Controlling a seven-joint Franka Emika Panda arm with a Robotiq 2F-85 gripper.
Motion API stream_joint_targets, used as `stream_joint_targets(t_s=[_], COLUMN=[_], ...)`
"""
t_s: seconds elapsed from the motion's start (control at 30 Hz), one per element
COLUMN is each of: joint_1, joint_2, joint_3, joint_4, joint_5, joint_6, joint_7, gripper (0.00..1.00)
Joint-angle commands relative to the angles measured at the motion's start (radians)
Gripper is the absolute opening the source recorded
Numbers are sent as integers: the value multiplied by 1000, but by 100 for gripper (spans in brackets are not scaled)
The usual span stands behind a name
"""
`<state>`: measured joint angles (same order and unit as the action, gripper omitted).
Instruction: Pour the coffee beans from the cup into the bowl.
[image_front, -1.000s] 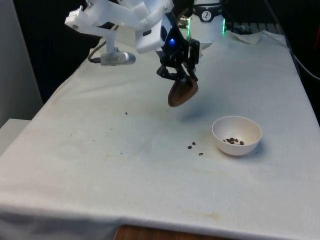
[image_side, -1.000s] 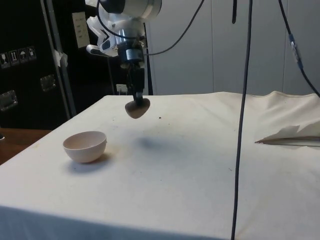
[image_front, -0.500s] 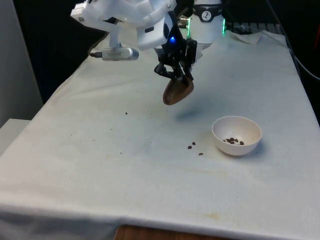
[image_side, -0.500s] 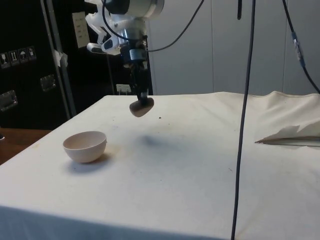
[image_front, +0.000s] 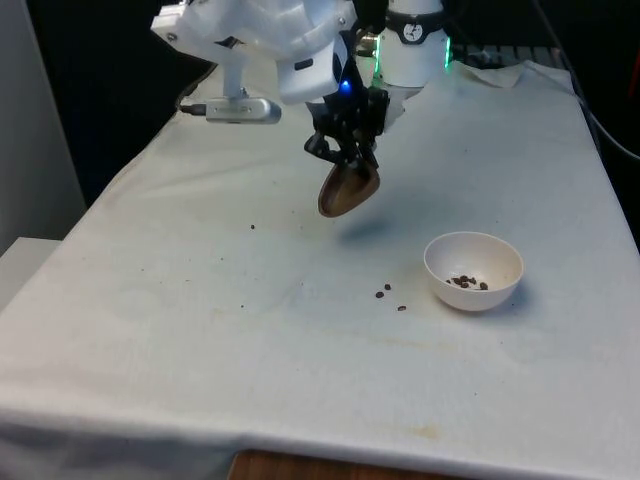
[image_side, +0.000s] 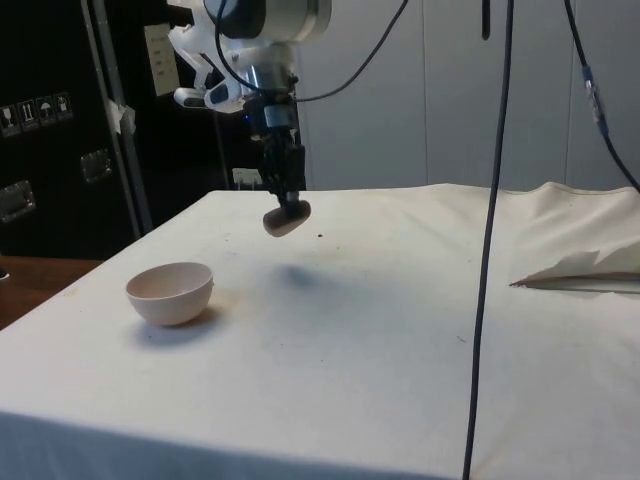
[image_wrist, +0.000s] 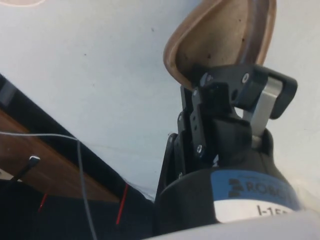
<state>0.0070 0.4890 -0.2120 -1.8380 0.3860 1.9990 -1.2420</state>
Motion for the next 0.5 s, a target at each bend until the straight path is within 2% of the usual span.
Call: stream_joint_targets(t_s=[0.0,0.03,0.07,0.23,0.3,0.33,0.37,0.47], joint_1=[8,1,10,15,16,9,17,21], joint_2=[-2,0,-4,-9,-13,-3,-17,-34], joint_3=[-2,1,-2,0,0,4,0,1], joint_4=[-10,-6,-21,-52,-65,-48,-73,-107], joint_5=[-10,-1,-12,-17,-19,-11,-20,-26], joint_6=[24,8,38,73,86,61,93,117], joint_7=[0,-3,-5,-17,-21,-22,-22,-24], gripper=[3,3,3,3,3,3,3,3])
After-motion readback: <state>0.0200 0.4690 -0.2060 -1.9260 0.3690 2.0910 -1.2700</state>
